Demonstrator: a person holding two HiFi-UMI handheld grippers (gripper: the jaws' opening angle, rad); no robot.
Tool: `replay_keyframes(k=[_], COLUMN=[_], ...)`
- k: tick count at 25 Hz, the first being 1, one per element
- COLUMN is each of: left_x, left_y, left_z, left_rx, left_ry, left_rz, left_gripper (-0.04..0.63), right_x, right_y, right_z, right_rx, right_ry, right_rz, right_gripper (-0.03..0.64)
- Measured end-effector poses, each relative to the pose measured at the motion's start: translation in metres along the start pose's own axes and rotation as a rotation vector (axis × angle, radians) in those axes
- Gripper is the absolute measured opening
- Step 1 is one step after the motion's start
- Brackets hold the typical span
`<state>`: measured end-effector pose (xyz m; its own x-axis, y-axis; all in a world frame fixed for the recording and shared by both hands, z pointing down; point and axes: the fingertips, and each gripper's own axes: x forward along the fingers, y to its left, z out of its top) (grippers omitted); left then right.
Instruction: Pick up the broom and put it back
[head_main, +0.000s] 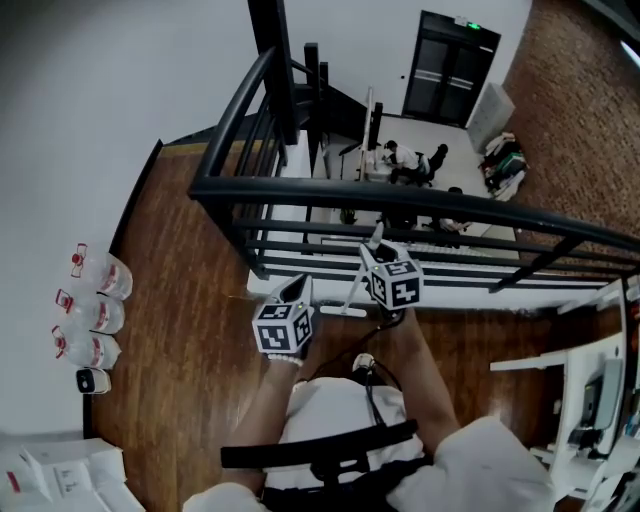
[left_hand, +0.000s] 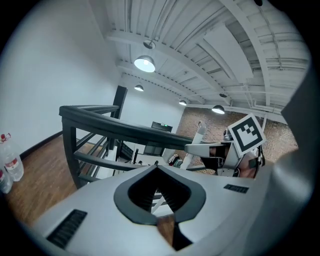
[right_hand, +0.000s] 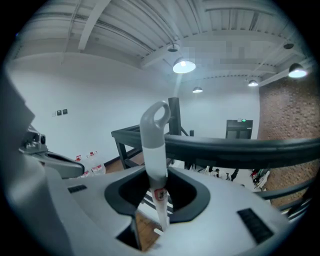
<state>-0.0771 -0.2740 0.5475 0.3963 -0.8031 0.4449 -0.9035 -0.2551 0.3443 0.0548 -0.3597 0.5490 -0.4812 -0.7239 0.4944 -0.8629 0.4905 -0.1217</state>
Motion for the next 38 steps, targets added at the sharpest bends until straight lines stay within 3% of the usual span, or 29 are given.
replay_keyframes(k=[15,26,33,36,38], left_x=[0.006,0.006,0.001,-0.001,-0.001], left_y=[0.043,0.056,0.065,0.068,0.071], left_z=[-0.019,-0.013,-0.014,-0.014,-0.015], left_rx=[-0.077,-0.1,-0.109,-0.107,-0.107], left_ry=[0.04,0.021,0.02,0.022,0.025], left_rz=[0.106,0.161,0.183,0.18,0.174], left_gripper=[-0.012,-0.012,-0.012,-0.012,-0.012], right_x=[0.117,0.179,0.192,0.19,0.182], right_y=[-0.016,-0.045,-0.059,-0.055,-0.05], right_z=[-0.102,-0.076,-0.09,-0.093,-0.091], right_rx=[-0.038,-0.014,-0.028,-0.026,-0.006], right_ry=[0.262,0.247,0.324,0.315,0.283], right_rz=[0.069,0.064,0.015,0.016,0.009], right_gripper=[0.132,0.138,0.14,0.219,0.232])
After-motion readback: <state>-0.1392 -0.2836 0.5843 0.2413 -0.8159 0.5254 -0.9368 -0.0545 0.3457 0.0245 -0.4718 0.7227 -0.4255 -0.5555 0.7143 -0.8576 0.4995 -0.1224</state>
